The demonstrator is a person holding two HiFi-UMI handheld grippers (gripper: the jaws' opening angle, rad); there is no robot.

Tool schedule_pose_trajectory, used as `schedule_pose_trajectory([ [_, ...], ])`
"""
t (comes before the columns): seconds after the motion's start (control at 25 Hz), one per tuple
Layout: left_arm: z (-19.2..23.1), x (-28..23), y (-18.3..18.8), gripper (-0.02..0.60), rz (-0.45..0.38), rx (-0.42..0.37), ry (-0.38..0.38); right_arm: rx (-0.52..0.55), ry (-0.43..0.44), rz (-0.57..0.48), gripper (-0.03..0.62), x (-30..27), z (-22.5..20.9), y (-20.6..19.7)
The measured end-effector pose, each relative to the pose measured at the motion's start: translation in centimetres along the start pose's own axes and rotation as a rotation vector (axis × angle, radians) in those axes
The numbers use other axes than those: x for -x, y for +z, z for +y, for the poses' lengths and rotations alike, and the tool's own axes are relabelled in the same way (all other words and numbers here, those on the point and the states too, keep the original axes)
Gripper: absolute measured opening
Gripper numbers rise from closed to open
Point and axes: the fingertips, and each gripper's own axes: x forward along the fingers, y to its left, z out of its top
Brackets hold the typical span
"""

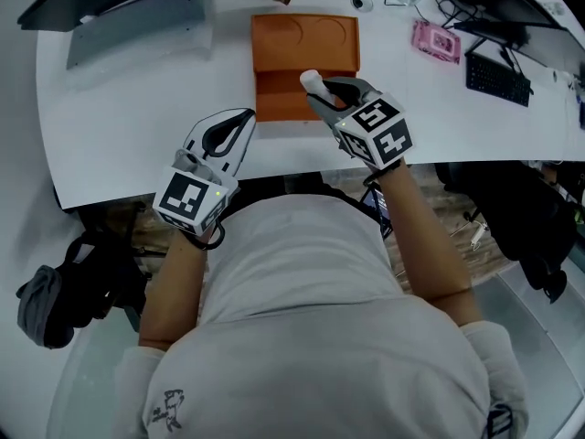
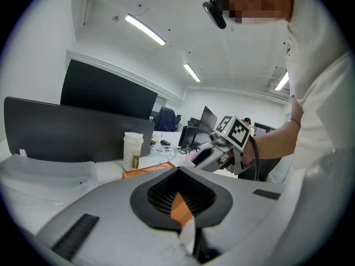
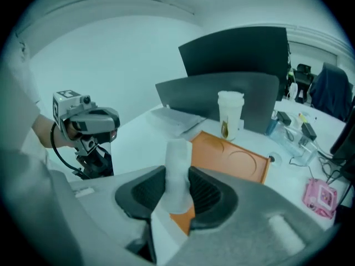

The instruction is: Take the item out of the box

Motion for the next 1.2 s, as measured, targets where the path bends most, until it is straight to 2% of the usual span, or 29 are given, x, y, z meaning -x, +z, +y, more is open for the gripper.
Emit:
schedule_pose_trajectory([
  [0.12,-0.5,0.6,0.9,-0.003,-0.017,-0.011,0.014,0.008,-0.023,-0.059,0.129,1.9,-0.2,0.9],
  [0.56,-3.6,1.6,2.8,-0.003,-0.06,-0.059,0.05,0.015,-0.044,-0.132,0.129,6.8,-0.2,-0.1],
  [0.88,-7.5,3.0,0.7,-0.003,-0.052,-0.079,0.099,0.031,-0.014,-0.209,0.129,12.5,1.7,-4.4],
  [1.2,-14.5,3.3,-1.6,-0.003,-0.073,-0.073,0.123,0.035,-0.039,-0.275,0.129,18.5,2.7,-9.1],
])
